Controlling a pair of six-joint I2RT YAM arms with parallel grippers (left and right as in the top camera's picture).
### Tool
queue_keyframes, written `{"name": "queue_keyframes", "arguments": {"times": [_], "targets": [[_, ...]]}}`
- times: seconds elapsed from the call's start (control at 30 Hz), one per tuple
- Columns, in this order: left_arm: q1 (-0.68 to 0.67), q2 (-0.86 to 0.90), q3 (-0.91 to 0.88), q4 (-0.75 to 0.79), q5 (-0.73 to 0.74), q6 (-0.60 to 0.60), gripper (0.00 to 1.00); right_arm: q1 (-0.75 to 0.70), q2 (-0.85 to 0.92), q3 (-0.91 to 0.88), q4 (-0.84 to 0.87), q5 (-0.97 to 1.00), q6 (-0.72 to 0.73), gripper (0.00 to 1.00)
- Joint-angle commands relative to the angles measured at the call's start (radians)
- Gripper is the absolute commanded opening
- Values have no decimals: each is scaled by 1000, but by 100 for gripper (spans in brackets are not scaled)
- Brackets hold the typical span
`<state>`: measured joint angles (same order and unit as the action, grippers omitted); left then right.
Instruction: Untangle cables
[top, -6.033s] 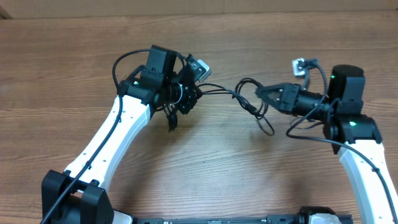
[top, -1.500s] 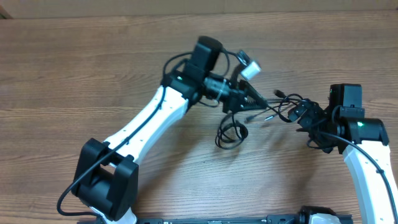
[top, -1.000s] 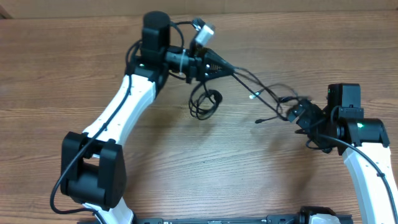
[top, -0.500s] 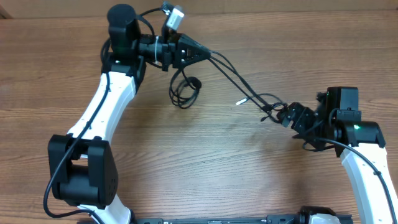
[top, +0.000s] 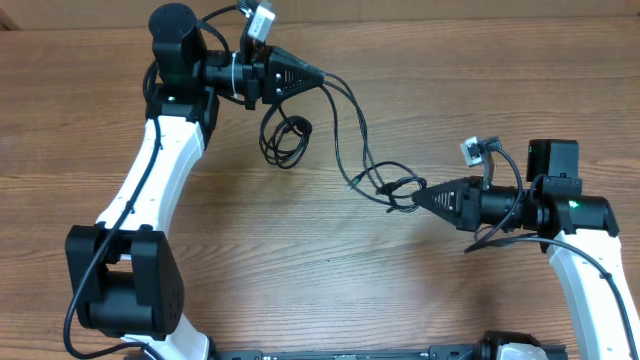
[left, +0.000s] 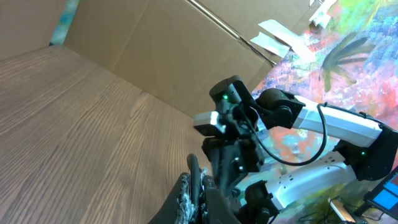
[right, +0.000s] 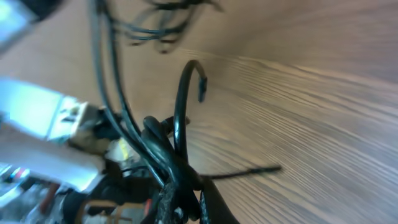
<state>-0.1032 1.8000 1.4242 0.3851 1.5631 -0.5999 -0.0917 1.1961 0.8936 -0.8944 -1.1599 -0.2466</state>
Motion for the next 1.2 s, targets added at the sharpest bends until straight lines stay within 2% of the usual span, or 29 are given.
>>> {"name": "queue_keyframes", "arguments": {"times": [0.0,0.17,0.27,0.33,0.4,0.47,0.53,0.6,0.73,0.83,0.87,0.9,0.93,0.97,1.0,1.03,1.1,1.17], "targets": [[3,-35,8,-53,17,58,4,-5,-1,-4,5,-209,-129,4],[5,-35,7,-167,-16,168,4,-5,-1,-4,17,-249,-130,4],[5,-35,7,-300,-154,281,4,-5,-1,-4,59,-303,-129,4],[5,-35,7,-433,-293,348,4,-5,-1,-3,76,-319,-128,4],[5,-35,7,-681,-597,442,4,-5,-1,-3,86,-315,-121,4],[5,-35,7,-878,-910,475,4,-6,-1,-3,86,-315,-121,4],[5,-35,7,-988,-1051,518,4,-8,-1,-3,86,-297,-121,4],[5,-35,7,-1065,-1081,606,4,-11,-1,-3,93,-293,-121,4],[5,-35,7,-1126,-1145,623,4,-16,-1,-3,108,-284,-114,4],[3,-35,7,-1143,-1140,625,4,-16,-1,-3,122,-169,4,4],[2,-35,7,-1147,-1098,673,16,-16,-1,-3,131,-100,70,4],[0,-35,7,-1150,-1039,728,36,-16,-1,-3,133,-40,117,4],[-2,-35,7,-1152,-973,779,68,-16,-1,-3,135,29,171,4],[-2,-35,7,-1152,-935,798,78,-16,-1,-3,135,84,215,4],[-3,-35,7,-1151,-863,829,94,-16,-1,-3,135,138,257,4],[-3,-35,7,-1151,-822,853,99,-16,-1,-3,134,177,289,4],[-3,-35,7,-1151,-752,897,100,-16,-1,-3,135,203,307,4],[-18,-35,7,-1155,-636,1001,100,-16,-1,-3,134,202,306,4]]}}
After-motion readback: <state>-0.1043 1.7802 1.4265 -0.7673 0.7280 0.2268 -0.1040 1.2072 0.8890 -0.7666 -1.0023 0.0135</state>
